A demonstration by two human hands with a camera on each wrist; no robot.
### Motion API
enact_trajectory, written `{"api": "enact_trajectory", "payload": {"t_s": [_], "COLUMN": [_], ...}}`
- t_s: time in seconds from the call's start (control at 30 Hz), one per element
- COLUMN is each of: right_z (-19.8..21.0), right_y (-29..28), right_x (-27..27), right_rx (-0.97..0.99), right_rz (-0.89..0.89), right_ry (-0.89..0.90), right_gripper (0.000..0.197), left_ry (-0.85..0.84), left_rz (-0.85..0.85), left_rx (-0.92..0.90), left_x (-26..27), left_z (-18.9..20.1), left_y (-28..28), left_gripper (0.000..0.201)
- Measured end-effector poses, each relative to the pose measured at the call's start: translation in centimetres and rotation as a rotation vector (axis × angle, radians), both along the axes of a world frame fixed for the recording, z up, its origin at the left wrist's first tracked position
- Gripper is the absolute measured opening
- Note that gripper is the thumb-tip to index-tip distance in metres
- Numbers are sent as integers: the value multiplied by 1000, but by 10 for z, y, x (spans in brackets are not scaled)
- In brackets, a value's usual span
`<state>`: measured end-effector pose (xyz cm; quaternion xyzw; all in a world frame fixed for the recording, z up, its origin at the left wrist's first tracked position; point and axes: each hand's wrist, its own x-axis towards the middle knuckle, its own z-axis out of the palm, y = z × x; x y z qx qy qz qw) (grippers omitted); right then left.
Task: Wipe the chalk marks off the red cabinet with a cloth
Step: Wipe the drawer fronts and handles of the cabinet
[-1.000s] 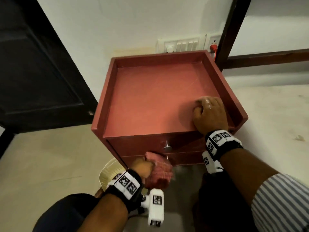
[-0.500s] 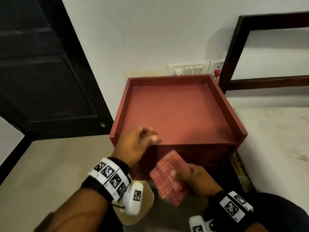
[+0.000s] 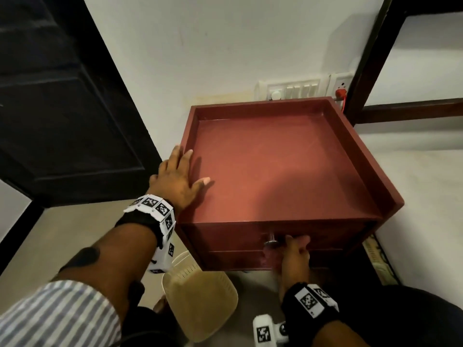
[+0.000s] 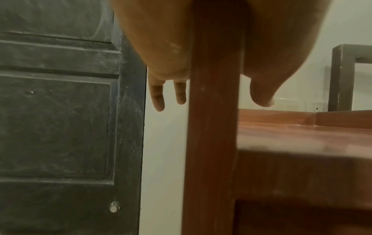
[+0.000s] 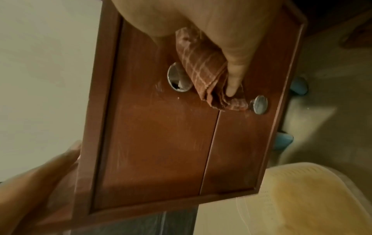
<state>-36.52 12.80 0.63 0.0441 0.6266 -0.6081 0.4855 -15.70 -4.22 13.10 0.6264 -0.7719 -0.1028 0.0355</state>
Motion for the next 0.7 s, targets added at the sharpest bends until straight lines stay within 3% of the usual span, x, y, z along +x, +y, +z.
{"api": "enact_trajectory", "payload": {"t_s": [0.07, 0.17, 0.27, 0.47, 0.6, 0.7], "right_z": [6, -2, -16, -29, -32, -26], "right_y": [3, 6, 5, 8, 7, -4], "right_x": [12, 12, 12, 14, 12, 7], "right_rx": [-77, -99, -64, -116, -174, -125], "right_rz": [-60, -189, -171, -156, -3, 109], "right_ry": [-93, -251, -214, -197, -247, -139], "right_gripper": [44, 41, 23, 47, 59, 57], "left_ry": [-11, -14, -6, 38, 54, 68], "left_rz": [-4, -6, 0, 46, 51, 55], "left_rx": [8, -3, -19, -41, -52, -59], "left_x": [0, -1, 0, 2, 1, 1], "left_z": [0, -1, -3, -7, -8, -9], "left_y": [-1, -2, -4, -7, -6, -7], "left_gripper": [91, 88, 85, 79, 76, 75]}}
